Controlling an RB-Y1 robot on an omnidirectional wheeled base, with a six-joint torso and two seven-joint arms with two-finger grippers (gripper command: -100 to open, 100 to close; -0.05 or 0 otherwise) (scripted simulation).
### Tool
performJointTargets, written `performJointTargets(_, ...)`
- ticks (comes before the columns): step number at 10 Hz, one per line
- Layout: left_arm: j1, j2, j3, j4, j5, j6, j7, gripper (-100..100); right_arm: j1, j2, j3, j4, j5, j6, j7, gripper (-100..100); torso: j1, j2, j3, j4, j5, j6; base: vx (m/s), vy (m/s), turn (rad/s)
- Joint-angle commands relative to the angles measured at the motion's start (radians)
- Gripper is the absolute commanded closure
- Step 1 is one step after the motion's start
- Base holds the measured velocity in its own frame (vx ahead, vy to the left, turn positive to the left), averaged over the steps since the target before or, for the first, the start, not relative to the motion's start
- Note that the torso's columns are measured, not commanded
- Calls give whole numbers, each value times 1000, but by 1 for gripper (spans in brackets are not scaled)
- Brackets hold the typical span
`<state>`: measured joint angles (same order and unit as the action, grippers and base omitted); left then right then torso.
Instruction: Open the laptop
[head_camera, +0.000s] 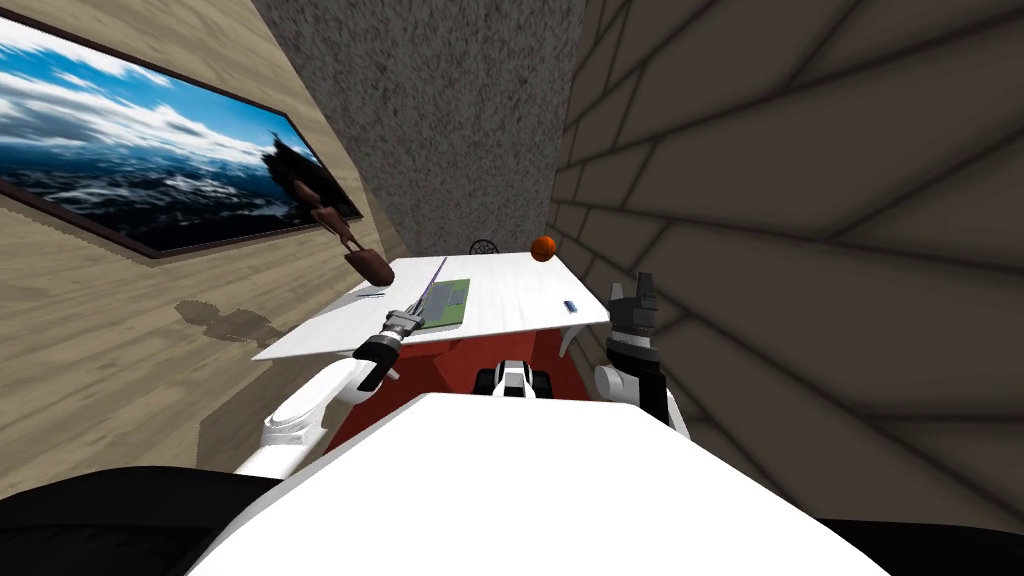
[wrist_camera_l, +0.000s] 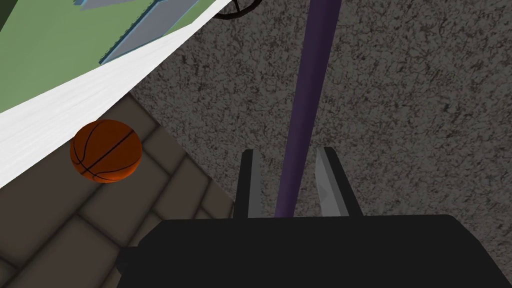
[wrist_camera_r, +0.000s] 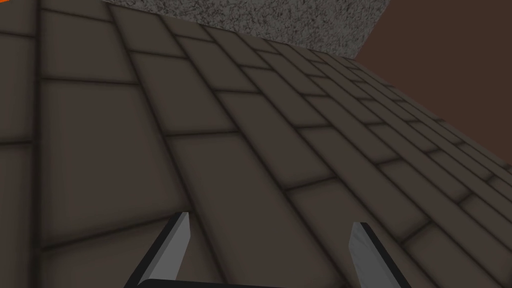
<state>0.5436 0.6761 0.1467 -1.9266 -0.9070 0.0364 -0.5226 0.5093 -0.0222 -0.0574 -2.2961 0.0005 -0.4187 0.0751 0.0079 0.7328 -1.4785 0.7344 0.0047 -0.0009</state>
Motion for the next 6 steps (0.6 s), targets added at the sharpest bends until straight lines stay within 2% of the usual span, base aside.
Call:
performJointTargets(1, -27, -37, -23, 49, -71, 24, -70, 100, 0, 0, 0, 0, 0, 0, 0, 0, 1, -1, -1, -1, 1, 0, -28, -25, -55)
performJointTargets(4, -63, -77, -51, 98, -153, 51, -148, 100, 0, 0, 0, 0, 0, 0, 0, 0, 3, -1, 0, -3, 3, -2, -28, -26, -58)
performJointTargets(5, -63, -77, -51, 98, -153, 51, -148, 100, 0, 0, 0, 0, 0, 0, 0, 0, 3, -1, 0, -3, 3, -1, -15, -18, -31)
performJointTargets(6, -75, -91, -60, 114, -180, 60, -173, 100, 0, 0, 0, 0, 0, 0, 0, 0, 3, -1, 0, -2, 3, -2, -18, -23, -29)
